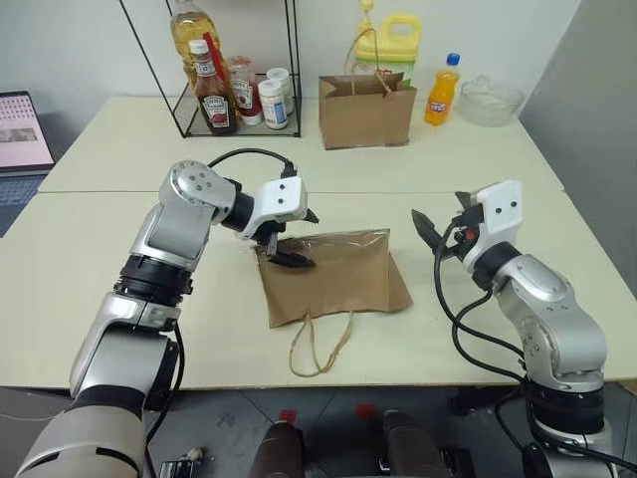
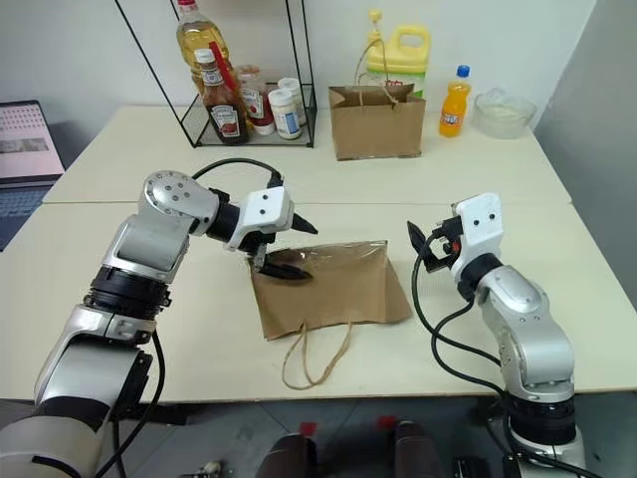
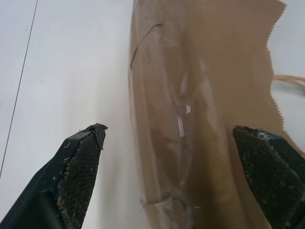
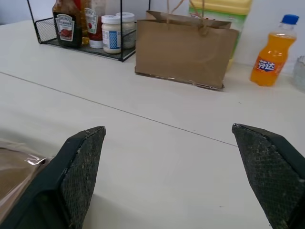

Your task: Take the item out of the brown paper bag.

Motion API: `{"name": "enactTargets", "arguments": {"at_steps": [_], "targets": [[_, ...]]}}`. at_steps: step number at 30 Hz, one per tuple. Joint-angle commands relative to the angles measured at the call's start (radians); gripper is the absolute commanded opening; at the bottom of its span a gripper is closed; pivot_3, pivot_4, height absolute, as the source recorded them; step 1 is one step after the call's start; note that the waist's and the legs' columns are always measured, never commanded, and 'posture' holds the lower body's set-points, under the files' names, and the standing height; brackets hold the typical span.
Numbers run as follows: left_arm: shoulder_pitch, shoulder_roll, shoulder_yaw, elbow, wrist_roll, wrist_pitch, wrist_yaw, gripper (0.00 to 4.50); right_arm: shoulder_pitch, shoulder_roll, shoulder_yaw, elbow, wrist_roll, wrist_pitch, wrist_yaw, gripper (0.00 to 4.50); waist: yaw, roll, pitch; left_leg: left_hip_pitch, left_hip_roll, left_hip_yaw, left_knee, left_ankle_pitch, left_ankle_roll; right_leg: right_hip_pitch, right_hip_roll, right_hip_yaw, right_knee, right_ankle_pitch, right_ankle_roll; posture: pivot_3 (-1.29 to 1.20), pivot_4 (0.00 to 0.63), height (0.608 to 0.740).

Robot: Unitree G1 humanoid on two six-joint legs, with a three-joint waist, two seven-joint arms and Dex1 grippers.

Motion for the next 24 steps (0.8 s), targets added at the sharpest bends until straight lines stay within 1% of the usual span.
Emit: {"name": "enactTargets", "arguments": {"at_steps": [1,4,6,9,12,14,17,19,24], "targets": [[-0.008,0.034,0.033,-0.114,-0.054,0.029,0.008,4.50,0.015,-0.030,-0.004,-0.036,0.021,-0.029,0.035,4.46,0.000,0.000,0.000,0.000,0.000,0.000,0.000,0.000,0.000,0.000,0.000,0.000,0.000,0.000,0.000,0.00,0.150,0.740],[-0.015,0.069,0.078,-0.149,-0.120,-0.046,-0.009,4.50,0.047,-0.069,-0.007,-0.060,0.049,-0.030,0.092,4.46,0.000,0.000,0.000,0.000,0.000,0.000,0.000,0.000,0.000,0.000,0.000,0.001,0.000,0.000,0.000,0.00,0.150,0.740],[0.012,0.110,0.087,-0.177,-0.157,-0.120,-0.049,4.50,0.084,-0.107,-0.001,-0.084,0.086,-0.026,0.151,4.46,0.000,0.000,0.000,0.000,0.001,0.000,0.000,0.000,0.000,0.000,0.001,0.001,0.000,0.000,0.000,0.00,0.150,0.740],[0.088,0.171,0.079,-0.228,-0.213,-0.226,-0.119,4.50,0.135,-0.165,0.014,-0.125,0.150,-0.011,0.245,4.46,-0.003,0.000,0.000,0.001,0.001,0.000,0.000,0.000,0.000,0.000,0.001,0.002,0.000,-0.001,-0.001,0.00,0.150,0.740],[0.172,0.215,0.051,-0.261,-0.244,-0.328,-0.143,4.50,0.170,-0.232,0.039,-0.148,0.182,-0.003,0.321,4.46,-0.003,0.000,0.000,0.002,0.001,0.001,0.000,0.000,0.000,0.000,0.002,0.003,0.001,-0.001,-0.001,0.00,0.150,0.740],[0.212,0.200,0.036,-0.252,-0.224,-0.416,-0.139,4.50,0.182,-0.269,0.062,-0.138,0.171,-0.023,0.350,4.46,0.000,0.000,0.000,0.002,0.001,0.001,0.000,0.000,0.000,0.001,0.002,0.003,0.001,-0.001,-0.001,0.00,0.150,0.740],[0.252,0.163,0.006,-0.242,-0.206,-0.503,-0.110,4.50,0.184,-0.280,0.070,-0.124,0.165,-0.035,0.352,4.46,0.005,0.000,0.000,0.002,0.001,0.001,0.001,0.000,0.000,0.001,0.002,0.003,0.000,-0.001,-0.001,0.00,0.150,0.740],[0.272,0.129,-0.013,-0.238,-0.190,-0.540,-0.078,4.50,0.189,-0.286,0.065,-0.125,0.170,-0.034,0.356,4.46,0.005,0.000,0.000,0.001,0.001,0.001,0.001,0.000,0.000,0.001,0.003,0.004,0.000,-0.001,-0.001,0.00,0.150,0.740],[0.303,0.090,-0.069,-0.200,-0.143,-0.648,-0.048,4.50,0.222,-0.310,0.061,-0.145,0.173,-0.032,0.369,4.46,0.004,0.000,0.000,0.002,0.001,0.001,0.001,0.000,0.000,0.001,0.004,0.006,0.000,-0.001,-0.001,0.00,0.150,0.740]]}}
